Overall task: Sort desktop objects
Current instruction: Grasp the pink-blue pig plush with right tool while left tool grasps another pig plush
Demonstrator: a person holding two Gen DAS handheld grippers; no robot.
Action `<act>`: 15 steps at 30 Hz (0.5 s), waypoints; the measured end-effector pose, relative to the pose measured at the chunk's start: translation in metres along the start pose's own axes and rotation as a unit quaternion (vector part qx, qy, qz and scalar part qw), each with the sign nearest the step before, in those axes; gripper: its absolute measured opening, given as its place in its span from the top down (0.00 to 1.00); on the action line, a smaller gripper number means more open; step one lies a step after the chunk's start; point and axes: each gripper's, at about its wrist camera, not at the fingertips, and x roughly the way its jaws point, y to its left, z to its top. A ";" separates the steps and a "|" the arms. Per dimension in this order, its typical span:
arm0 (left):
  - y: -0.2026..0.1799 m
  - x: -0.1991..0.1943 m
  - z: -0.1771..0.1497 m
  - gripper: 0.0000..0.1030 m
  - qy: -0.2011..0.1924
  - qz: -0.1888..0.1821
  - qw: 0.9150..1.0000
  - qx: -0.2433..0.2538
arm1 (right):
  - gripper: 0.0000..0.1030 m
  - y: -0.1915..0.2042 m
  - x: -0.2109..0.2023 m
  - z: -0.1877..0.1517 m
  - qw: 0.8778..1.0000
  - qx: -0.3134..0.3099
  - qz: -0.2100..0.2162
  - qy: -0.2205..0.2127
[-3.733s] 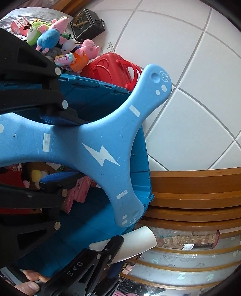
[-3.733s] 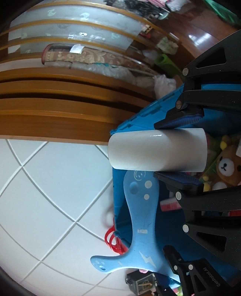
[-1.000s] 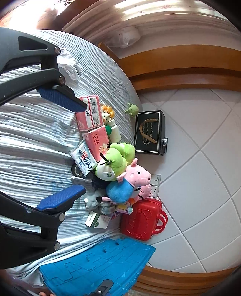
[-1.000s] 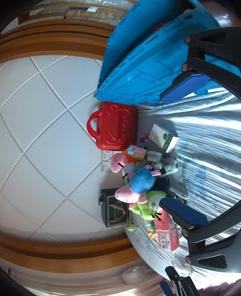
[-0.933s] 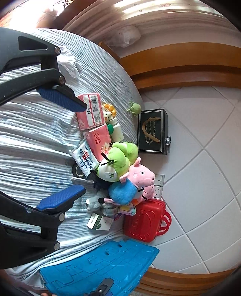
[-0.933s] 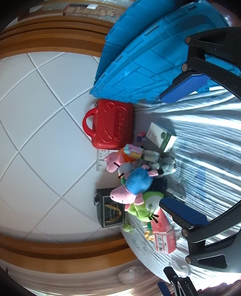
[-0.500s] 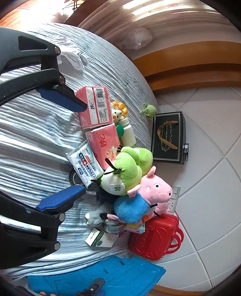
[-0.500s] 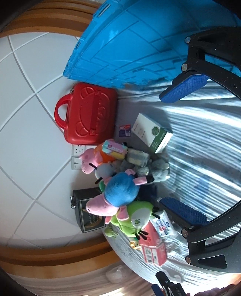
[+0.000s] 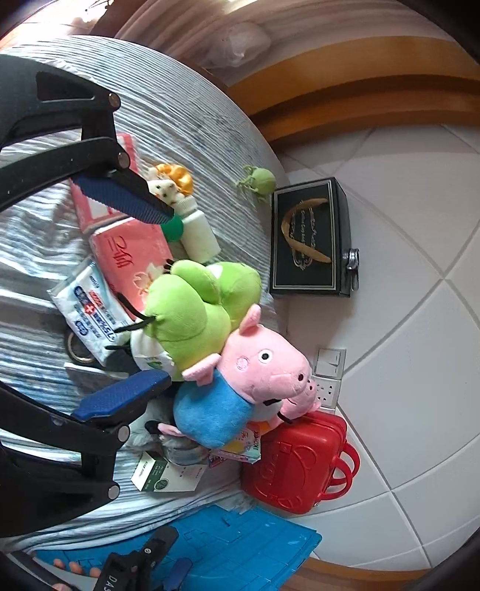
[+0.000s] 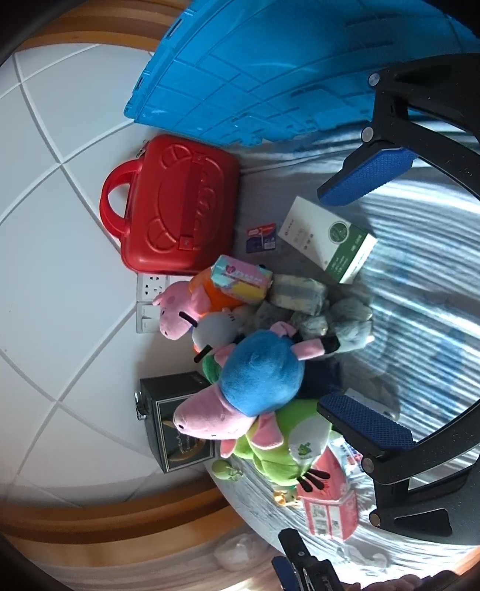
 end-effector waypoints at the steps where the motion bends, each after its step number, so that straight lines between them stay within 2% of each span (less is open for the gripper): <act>1: -0.003 0.006 0.008 0.21 -0.002 -0.004 1.000 0.005 | 0.00 0.001 0.005 0.003 1.000 0.005 0.005 0.002; 7: -0.030 0.048 0.054 0.21 -0.011 -0.032 0.998 0.051 | 0.00 0.011 0.041 0.025 0.999 0.032 0.015 0.004; 12: -0.056 0.091 0.084 0.21 -0.002 -0.053 0.995 0.089 | 0.00 0.013 0.080 0.028 0.997 0.051 0.033 0.036; 15: -0.070 0.118 0.102 0.21 -0.002 -0.051 0.992 0.114 | 0.00 0.015 0.100 0.025 0.996 0.060 0.045 0.050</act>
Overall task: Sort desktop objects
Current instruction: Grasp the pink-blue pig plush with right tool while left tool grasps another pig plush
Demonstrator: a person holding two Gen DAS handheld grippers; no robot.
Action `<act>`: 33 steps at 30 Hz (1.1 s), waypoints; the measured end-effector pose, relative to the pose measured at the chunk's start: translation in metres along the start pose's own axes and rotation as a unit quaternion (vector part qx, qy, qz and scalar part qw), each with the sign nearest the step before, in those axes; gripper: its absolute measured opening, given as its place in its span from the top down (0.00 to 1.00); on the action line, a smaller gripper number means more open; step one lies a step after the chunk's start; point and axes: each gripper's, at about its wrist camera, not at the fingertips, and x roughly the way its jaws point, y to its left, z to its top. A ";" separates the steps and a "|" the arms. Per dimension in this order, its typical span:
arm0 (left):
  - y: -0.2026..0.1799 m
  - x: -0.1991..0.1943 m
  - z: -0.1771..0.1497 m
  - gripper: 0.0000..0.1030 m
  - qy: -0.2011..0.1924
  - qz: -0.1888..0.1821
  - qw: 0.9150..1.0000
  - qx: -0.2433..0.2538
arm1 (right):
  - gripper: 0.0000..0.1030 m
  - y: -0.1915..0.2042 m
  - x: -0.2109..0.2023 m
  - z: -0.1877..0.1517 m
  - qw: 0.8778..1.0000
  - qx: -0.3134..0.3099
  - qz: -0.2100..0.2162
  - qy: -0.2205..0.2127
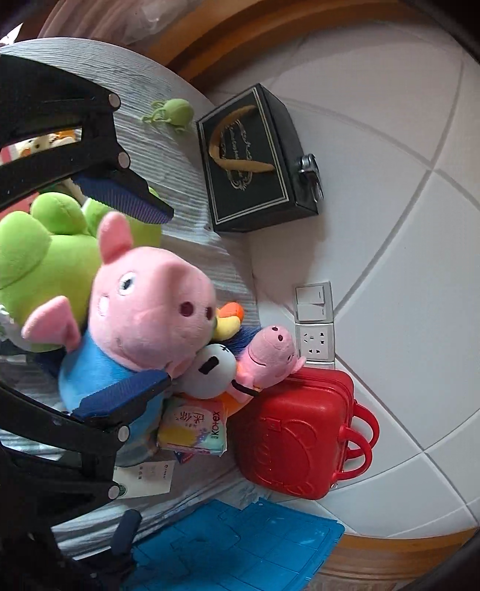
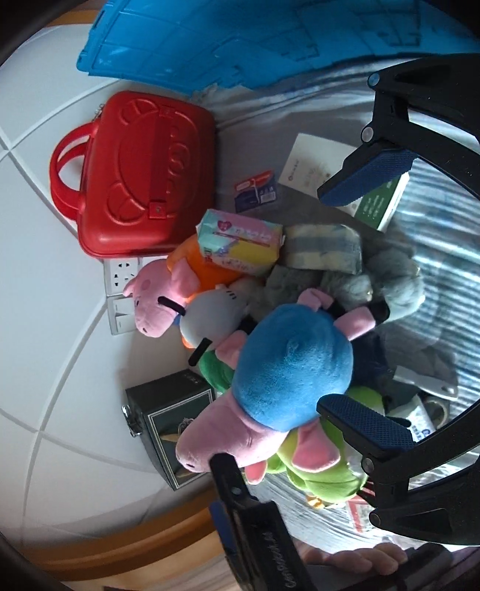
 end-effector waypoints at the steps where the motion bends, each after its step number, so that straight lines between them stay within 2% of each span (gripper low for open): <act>1: -0.001 0.011 0.004 0.21 0.010 0.009 1.000 0.006 | 0.00 0.001 0.005 0.000 1.000 0.001 0.005 0.004; 4: 0.005 0.033 0.000 0.21 0.028 0.008 1.000 0.009 | 0.00 0.004 0.017 0.000 1.000 -0.002 0.020 0.012; 9: 0.021 0.019 -0.032 0.22 0.014 -0.011 1.000 -0.010 | 0.00 0.014 0.038 0.000 0.999 -0.011 0.036 0.035; 12: 0.030 0.010 -0.039 0.22 0.010 -0.013 0.999 -0.028 | 0.00 0.026 0.055 -0.003 0.994 -0.029 0.080 0.065; 13: 0.032 0.009 -0.040 0.22 0.011 -0.015 0.999 -0.032 | 0.04 0.030 0.061 -0.005 0.993 -0.040 0.085 0.073; 14: 0.033 0.008 -0.041 0.22 0.012 -0.017 0.999 -0.033 | 0.12 0.034 0.066 -0.006 0.992 -0.053 0.081 0.077; 15: 0.032 0.008 -0.042 0.22 0.016 -0.019 0.999 -0.031 | 0.17 0.036 0.067 -0.006 0.993 -0.068 0.062 0.071; 17: 0.026 0.007 -0.045 0.22 0.017 -0.026 0.999 -0.024 | 0.32 0.034 0.059 0.001 0.994 -0.097 0.015 0.046; 18: 0.022 0.005 -0.045 0.22 0.015 -0.025 0.999 -0.021 | 0.36 0.030 0.053 0.006 0.994 -0.104 -0.011 0.030; 19: 0.017 0.005 -0.045 0.22 0.015 -0.025 0.999 -0.018 | 0.44 0.025 0.048 0.011 0.992 -0.116 -0.049 0.011; 20: 0.011 0.005 -0.044 0.22 0.018 -0.021 1.000 -0.013 | 0.60 0.017 0.044 0.018 0.987 -0.127 -0.100 -0.006; 21: 0.005 0.007 -0.044 0.22 0.018 -0.011 1.000 -0.007 | 0.63 0.003 0.042 0.026 0.985 -0.119 -0.123 -0.012; 24: -0.003 0.011 -0.043 0.22 0.017 -0.003 1.000 0.004 | 0.59 -0.038 0.034 0.043 0.996 -0.049 -0.071 0.012; 25: -0.002 0.011 -0.043 0.22 0.017 -0.003 1.000 0.004 | 0.48 -0.042 0.028 0.042 0.997 -0.040 -0.060 0.008; 26: 0.000 0.011 -0.042 0.21 0.018 -0.004 1.000 0.002 | 0.29 -0.041 0.023 0.039 0.999 -0.034 -0.042 0.006; 28: 0.005 0.014 -0.043 0.19 0.028 -0.011 1.000 -0.003 | 0.11 -0.037 0.017 0.033 1.000 -0.025 0.007 0.004; 31: 0.010 0.023 -0.051 0.15 0.052 -0.018 0.998 -0.013 | 0.10 -0.022 0.019 0.029 0.998 -0.023 0.058 0.009; 33: 0.011 0.027 -0.054 0.12 0.057 -0.011 0.998 -0.015 | 0.10 -0.013 0.029 0.029 0.997 -0.023 0.071 0.023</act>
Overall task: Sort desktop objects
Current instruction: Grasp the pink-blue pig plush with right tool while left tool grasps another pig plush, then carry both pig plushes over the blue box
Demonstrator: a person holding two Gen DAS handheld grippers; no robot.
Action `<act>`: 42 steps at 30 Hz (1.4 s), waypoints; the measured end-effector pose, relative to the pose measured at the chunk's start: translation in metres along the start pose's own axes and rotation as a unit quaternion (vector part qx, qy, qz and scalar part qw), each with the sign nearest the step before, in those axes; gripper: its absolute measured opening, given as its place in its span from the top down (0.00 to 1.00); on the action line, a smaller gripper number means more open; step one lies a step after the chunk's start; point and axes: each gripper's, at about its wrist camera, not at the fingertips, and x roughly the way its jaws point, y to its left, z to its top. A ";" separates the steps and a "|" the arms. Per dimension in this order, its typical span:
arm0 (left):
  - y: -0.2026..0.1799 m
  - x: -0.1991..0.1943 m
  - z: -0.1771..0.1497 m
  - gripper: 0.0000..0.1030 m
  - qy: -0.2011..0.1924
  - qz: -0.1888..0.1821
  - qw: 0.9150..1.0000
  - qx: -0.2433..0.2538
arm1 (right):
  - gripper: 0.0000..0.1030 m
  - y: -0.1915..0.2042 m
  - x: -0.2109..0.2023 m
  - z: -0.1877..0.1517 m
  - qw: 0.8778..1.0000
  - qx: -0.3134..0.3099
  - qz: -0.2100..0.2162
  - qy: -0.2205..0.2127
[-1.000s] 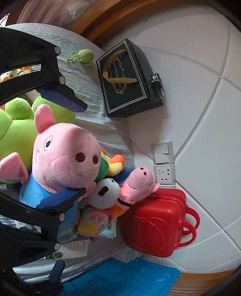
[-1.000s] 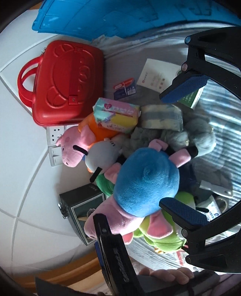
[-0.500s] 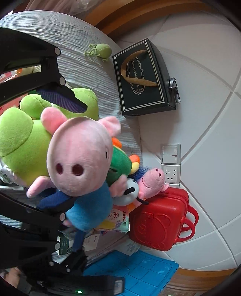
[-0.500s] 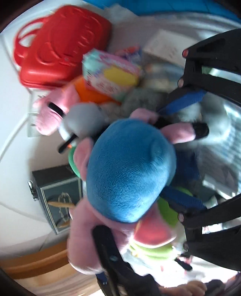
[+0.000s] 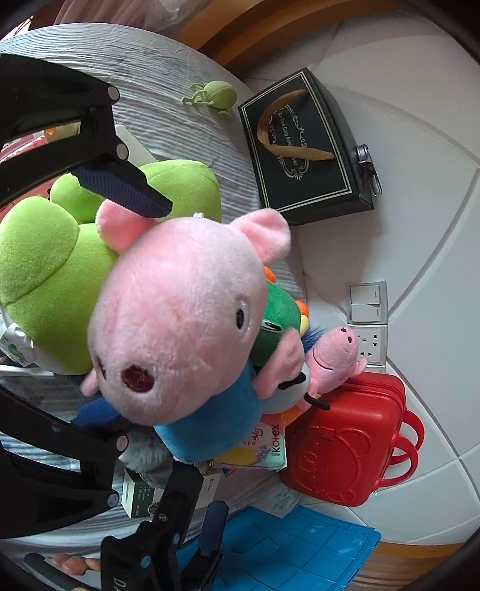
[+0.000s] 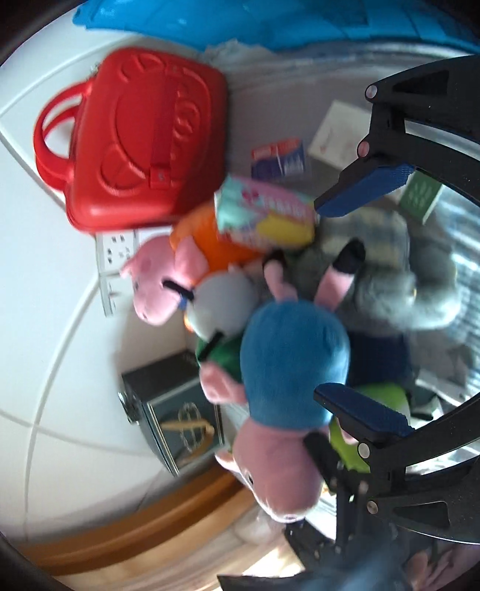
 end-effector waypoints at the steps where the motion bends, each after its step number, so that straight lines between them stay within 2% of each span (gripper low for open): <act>1: 0.000 0.001 0.000 0.12 -0.003 0.002 1.000 0.002 | 0.11 0.004 0.007 0.001 1.000 0.001 0.006 0.005; 5: -0.001 0.004 0.005 0.12 -0.018 0.019 0.999 0.024 | 0.11 0.008 0.025 0.005 0.999 0.014 0.040 0.018; 7: 0.005 0.009 0.008 0.12 -0.014 0.010 1.000 0.016 | 0.11 0.008 0.035 0.008 0.998 0.020 0.055 0.015; 8: 0.007 0.012 0.008 0.15 -0.013 0.002 1.000 0.013 | 0.11 0.007 0.042 0.010 0.997 0.024 0.066 0.018; 9: 0.008 0.014 0.008 0.28 -0.011 -0.006 1.000 0.014 | 0.13 0.008 0.050 0.013 0.996 0.027 0.075 0.025; 10: 0.005 0.016 0.008 0.32 -0.009 -0.009 1.000 0.019 | 0.29 0.008 0.054 0.013 0.995 0.028 0.090 0.032; 11: 0.002 0.017 0.008 0.35 -0.014 0.005 1.000 0.028 | 0.35 0.012 0.059 0.015 0.994 0.026 0.096 0.039; 14: 0.000 0.013 0.008 0.41 -0.023 0.008 0.999 0.035 | 0.41 0.025 0.052 0.018 0.997 -0.001 0.072 0.026; 19: 0.000 -0.014 0.011 0.42 -0.042 -0.006 0.999 0.023 | 0.46 0.034 0.023 0.019 0.998 -0.014 0.062 0.004; 24: -0.011 -0.059 0.016 0.42 -0.079 -0.015 0.996 0.028 | 0.47 0.040 -0.026 0.019 0.998 -0.022 0.055 -0.030; 31: -0.047 -0.145 0.027 0.42 -0.154 -0.045 0.986 0.049 | 0.47 0.045 -0.132 0.018 0.994 -0.028 0.019 -0.108; 38: -0.109 -0.223 0.035 0.42 -0.211 -0.116 0.967 0.081 | 0.47 0.032 -0.258 -0.007 0.983 -0.015 -0.058 -0.175; 42: -0.162 -0.259 0.048 0.42 -0.237 -0.170 0.950 0.109 | 0.48 0.011 -0.323 -0.019 0.972 0.002 -0.114 -0.206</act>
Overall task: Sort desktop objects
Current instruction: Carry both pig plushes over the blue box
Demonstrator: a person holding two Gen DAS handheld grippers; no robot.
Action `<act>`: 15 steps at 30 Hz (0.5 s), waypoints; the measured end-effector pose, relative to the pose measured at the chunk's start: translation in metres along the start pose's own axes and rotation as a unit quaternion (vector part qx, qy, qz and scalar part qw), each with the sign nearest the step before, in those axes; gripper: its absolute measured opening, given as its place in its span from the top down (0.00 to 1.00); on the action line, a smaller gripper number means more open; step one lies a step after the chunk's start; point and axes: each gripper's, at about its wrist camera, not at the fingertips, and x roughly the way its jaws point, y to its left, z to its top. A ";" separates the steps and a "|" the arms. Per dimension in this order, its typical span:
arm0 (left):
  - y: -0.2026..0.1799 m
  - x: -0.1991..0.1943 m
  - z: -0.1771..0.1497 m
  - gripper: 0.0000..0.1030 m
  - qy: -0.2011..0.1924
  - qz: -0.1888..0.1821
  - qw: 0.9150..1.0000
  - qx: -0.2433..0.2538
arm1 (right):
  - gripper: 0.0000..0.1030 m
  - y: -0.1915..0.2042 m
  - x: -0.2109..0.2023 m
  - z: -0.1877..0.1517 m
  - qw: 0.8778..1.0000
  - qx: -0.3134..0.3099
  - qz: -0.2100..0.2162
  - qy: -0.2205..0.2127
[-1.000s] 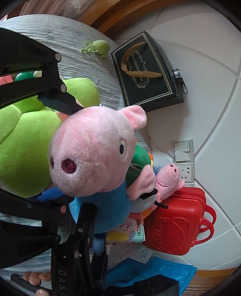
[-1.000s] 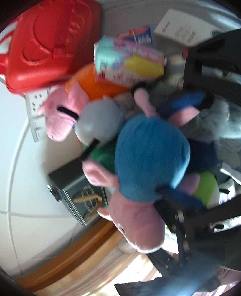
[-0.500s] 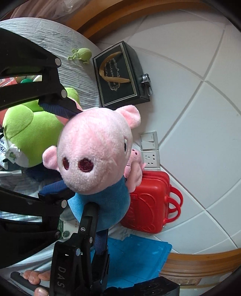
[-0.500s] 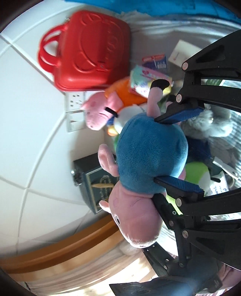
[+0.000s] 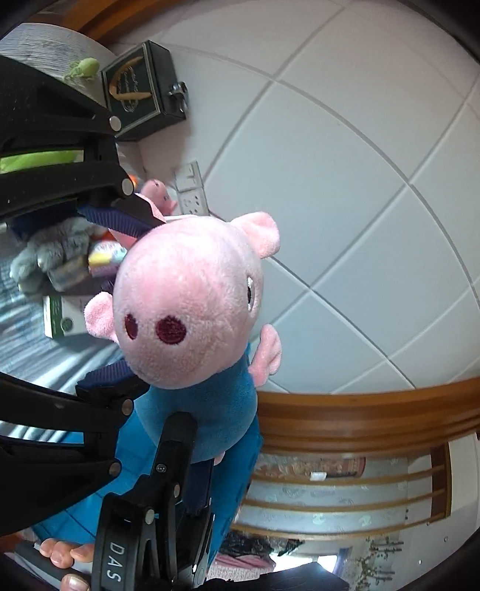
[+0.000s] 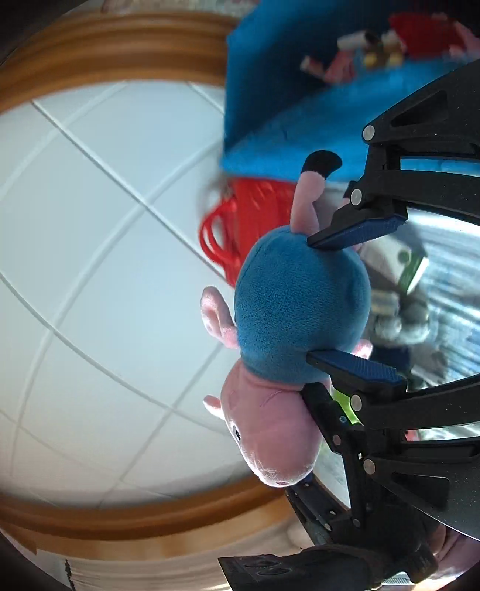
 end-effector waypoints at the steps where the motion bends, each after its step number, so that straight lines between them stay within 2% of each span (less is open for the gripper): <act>1: -0.015 0.000 0.009 0.42 -0.006 -0.017 1.000 0.004 | 0.48 -0.010 -0.013 0.004 1.000 0.001 -0.018 -0.005; 4: -0.067 0.004 0.033 0.42 -0.020 -0.060 0.998 0.014 | 0.48 -0.046 -0.052 0.015 0.998 0.010 -0.063 -0.012; 6: -0.101 0.008 0.045 0.42 -0.026 -0.073 0.997 0.014 | 0.48 -0.072 -0.072 0.021 0.997 0.006 -0.080 -0.016; 9: -0.152 0.014 0.061 0.42 -0.033 -0.067 0.997 0.012 | 0.49 -0.116 -0.094 0.029 0.997 -0.005 -0.078 -0.022; 15: -0.257 0.032 0.090 0.42 -0.050 -0.031 0.998 -0.017 | 0.49 -0.212 -0.125 0.048 0.997 -0.053 -0.050 -0.035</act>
